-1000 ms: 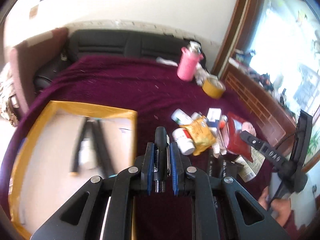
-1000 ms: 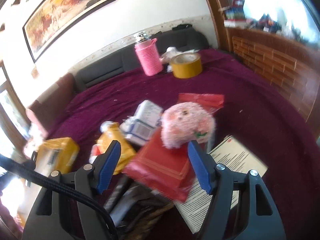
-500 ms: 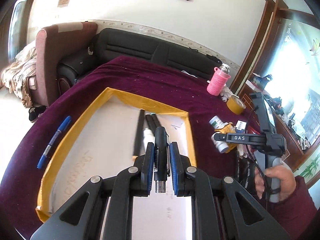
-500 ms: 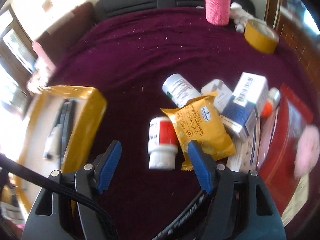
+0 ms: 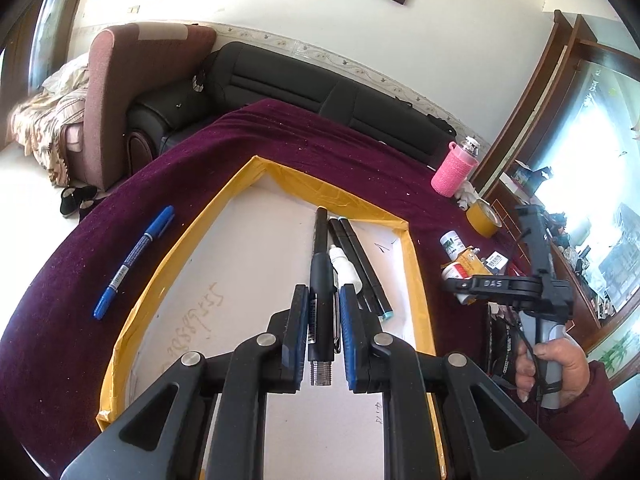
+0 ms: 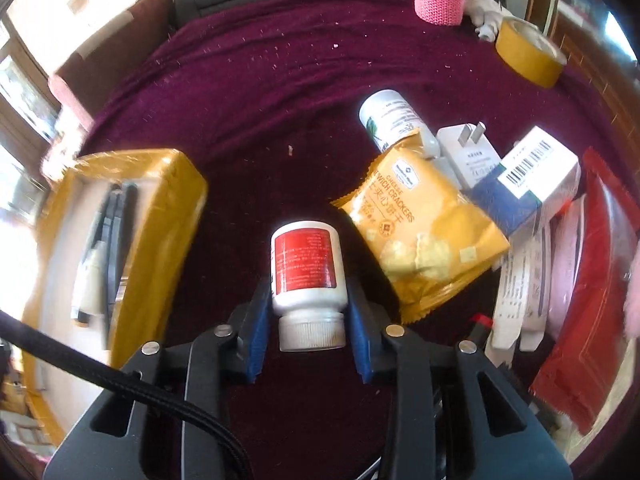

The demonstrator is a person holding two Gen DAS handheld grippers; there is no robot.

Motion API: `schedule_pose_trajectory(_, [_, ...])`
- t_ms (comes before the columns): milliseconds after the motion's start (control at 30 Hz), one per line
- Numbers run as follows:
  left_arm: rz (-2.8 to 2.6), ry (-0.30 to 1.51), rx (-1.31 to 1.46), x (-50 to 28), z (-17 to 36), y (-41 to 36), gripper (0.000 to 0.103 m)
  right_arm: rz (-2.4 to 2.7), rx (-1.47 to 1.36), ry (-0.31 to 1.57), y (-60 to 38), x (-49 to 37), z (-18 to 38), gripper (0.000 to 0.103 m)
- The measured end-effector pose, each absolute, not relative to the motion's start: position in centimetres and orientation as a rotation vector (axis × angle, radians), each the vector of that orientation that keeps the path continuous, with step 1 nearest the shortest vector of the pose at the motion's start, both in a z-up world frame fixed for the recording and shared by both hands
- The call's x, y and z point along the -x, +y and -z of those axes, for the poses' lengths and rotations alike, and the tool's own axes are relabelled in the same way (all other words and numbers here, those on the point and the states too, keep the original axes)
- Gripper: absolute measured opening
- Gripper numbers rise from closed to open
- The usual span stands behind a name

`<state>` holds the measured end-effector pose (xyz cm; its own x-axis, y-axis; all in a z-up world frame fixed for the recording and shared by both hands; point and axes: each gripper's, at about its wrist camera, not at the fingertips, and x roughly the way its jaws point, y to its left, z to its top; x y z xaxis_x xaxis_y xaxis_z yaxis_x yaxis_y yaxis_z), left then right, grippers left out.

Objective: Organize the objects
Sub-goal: 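Place the marker and red-labelled bottle into the tray and open both grippers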

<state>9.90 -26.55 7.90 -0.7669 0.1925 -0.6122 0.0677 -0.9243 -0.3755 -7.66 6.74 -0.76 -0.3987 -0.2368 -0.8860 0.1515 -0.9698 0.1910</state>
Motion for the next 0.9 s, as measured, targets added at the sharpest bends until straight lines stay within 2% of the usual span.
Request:
schedule_pose_trajectory(133, [-2.82,-0.574,1.058,-9.1,-8.8,-27.0,0.013,2.386,-1.496,-0.264,7.2,6.2,-1.5,0.032])
schedule_pose_trajectory(333, [-2.856,-0.389,1.097,-4.2,-10.3,-26.6,0.013,2.229,-1.415,-0.349,3.1,6.2,-4.4,0.033])
schedule_pose_trajectory(600, [-2.771,-0.377,1.34,4.8,-5.7,-27.4,0.013,2.243,-1.482,-0.201,-4.3,8.5,-3.2,0.033])
schedule_pose_trajectory(900, [-2.74,-0.435,1.414,7.5,-3.0,-27.2,0.013,2.291,-1.557,-0.099,-6.3,10.0,-0.2,0.033])
